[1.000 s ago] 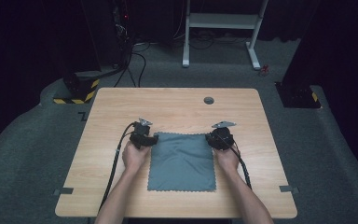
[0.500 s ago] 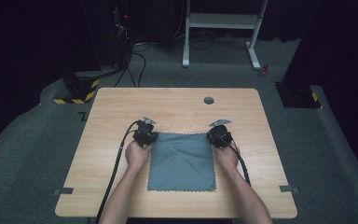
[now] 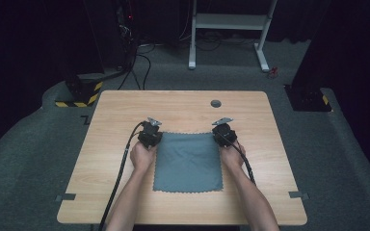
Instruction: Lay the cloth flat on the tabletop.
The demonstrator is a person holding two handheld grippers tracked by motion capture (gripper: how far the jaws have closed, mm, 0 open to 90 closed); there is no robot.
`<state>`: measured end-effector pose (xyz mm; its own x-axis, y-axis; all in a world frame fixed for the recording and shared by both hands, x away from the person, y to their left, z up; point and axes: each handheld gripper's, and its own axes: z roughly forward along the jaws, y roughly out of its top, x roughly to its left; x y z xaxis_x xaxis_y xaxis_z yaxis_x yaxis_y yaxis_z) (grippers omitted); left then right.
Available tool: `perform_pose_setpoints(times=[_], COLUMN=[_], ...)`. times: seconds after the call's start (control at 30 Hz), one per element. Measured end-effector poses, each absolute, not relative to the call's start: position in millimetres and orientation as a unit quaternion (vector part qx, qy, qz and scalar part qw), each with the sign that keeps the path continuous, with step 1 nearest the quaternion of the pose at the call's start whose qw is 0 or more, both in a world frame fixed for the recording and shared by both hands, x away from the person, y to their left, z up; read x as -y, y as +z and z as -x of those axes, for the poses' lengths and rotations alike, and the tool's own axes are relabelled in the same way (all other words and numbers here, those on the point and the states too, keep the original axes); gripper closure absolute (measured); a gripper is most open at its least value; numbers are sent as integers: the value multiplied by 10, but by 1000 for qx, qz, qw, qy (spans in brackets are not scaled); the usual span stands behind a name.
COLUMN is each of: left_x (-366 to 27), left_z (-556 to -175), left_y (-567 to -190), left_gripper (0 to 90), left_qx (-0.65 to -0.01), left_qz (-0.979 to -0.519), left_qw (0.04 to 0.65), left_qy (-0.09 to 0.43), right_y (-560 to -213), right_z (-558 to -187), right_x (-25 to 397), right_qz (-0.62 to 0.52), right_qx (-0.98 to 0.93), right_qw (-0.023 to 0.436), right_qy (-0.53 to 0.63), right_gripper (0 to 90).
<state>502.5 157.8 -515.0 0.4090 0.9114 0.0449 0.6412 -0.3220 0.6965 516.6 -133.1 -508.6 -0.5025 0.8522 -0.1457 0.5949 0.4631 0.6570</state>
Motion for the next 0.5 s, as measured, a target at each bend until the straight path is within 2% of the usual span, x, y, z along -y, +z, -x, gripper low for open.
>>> perform_pose_setpoints(times=[0.07, 0.13, 0.2, 0.27, 0.33, 0.4, 0.5], left_x=[-1576, -1603, -1647, -1699, -1720, -1704, -1698], left_z=[-5030, -5019, -4951, -4842, -4704, -4527, -4309], left_y=[-5141, -5120, -5085, -5072, -5085, -5138, -5199], left_gripper=[839, 654, 561, 529, 493, 478, 460], left_qx=[-501, -511, -508, -506, -501, -483, -458], left_qz=[-778, -773, -768, -761, -764, -779, -796], left_qw=[299, 302, 315, 348, 363, 361, 357], left_qy=[231, 225, 229, 209, 185, 171, 172], right_y=[-5126, -5106, -5055, -4991, -4971, -5008, -5073], right_z=[-5176, -5173, -5128, -5018, -4874, -4668, -4423], right_x=[1336, 1367, 1412, 1455, 1458, 1414, 1370], right_qz=[-448, -458, -464, -457, -438, -412, -385], right_qx=[-819, -814, -806, -799, -804, -816, -828], right_qw=[232, 226, 225, 216, 187, 161, 152], right_qy=[275, 277, 290, 326, 356, 372, 378], right_gripper=[869, 730, 701, 692, 670, 652, 632])
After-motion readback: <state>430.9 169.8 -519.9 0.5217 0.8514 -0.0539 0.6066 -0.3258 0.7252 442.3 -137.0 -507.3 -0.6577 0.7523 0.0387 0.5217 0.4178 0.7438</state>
